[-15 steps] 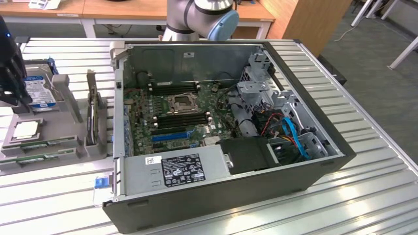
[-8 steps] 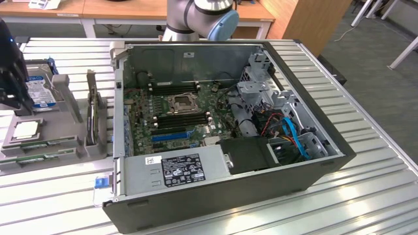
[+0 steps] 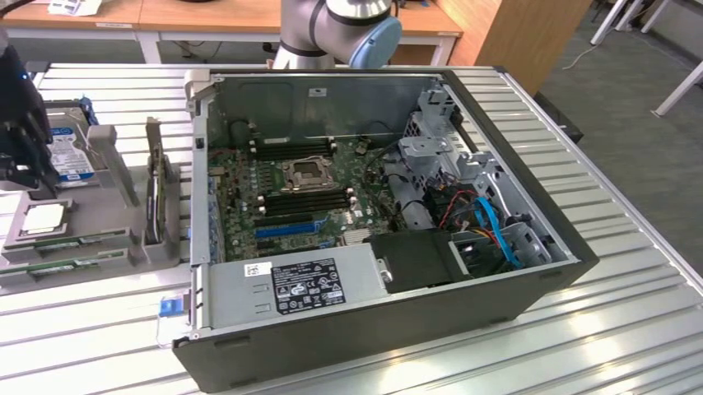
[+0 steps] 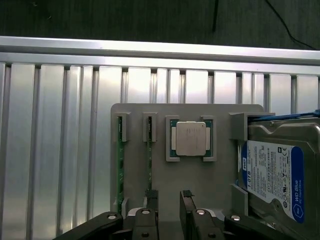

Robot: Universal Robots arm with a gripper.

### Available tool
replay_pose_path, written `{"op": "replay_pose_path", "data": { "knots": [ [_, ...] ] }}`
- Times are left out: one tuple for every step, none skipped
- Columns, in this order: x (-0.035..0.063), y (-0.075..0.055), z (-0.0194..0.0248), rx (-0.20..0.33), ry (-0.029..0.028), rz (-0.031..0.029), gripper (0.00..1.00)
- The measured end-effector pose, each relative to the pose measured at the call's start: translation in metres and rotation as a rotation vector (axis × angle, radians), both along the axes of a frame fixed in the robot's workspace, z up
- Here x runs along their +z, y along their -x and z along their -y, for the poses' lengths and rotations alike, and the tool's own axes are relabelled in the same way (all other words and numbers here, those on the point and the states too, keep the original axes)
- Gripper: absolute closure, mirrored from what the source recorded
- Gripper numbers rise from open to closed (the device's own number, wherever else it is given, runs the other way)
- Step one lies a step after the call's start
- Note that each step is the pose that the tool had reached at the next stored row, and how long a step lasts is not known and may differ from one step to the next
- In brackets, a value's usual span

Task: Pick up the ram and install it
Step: 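Pick up the ram and move it above insertion slot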

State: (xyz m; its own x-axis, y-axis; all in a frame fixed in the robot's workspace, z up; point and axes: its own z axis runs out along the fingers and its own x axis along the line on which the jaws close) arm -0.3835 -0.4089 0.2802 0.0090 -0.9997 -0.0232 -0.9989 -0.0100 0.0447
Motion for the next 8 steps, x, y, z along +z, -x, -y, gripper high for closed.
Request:
{"op": "replay_pose_path", "data": {
  "knots": [
    [-0.0011,0.0,0.0,0.0,0.0,0.0,0.69],
    [-0.0023,0.0,0.0,0.0,-0.0001,0.0001,0.69],
    [-0.0034,0.0,0.0,0.0,0.0,0.0,0.69],
    [-0.0047,0.0,0.0,0.0,-0.0001,0.0001,0.69],
    [-0.0058,0.0,0.0,0.0,0.0,0.0001,0.69],
    [-0.0069,0.0,0.0,0.0,0.0,0.0001,0.69],
    [-0.0081,0.0,0.0,0.0,0.0,0.0,0.69],
    [-0.0093,0.0,0.0,0.0,0.0,0.0,0.69]
  ]
}}
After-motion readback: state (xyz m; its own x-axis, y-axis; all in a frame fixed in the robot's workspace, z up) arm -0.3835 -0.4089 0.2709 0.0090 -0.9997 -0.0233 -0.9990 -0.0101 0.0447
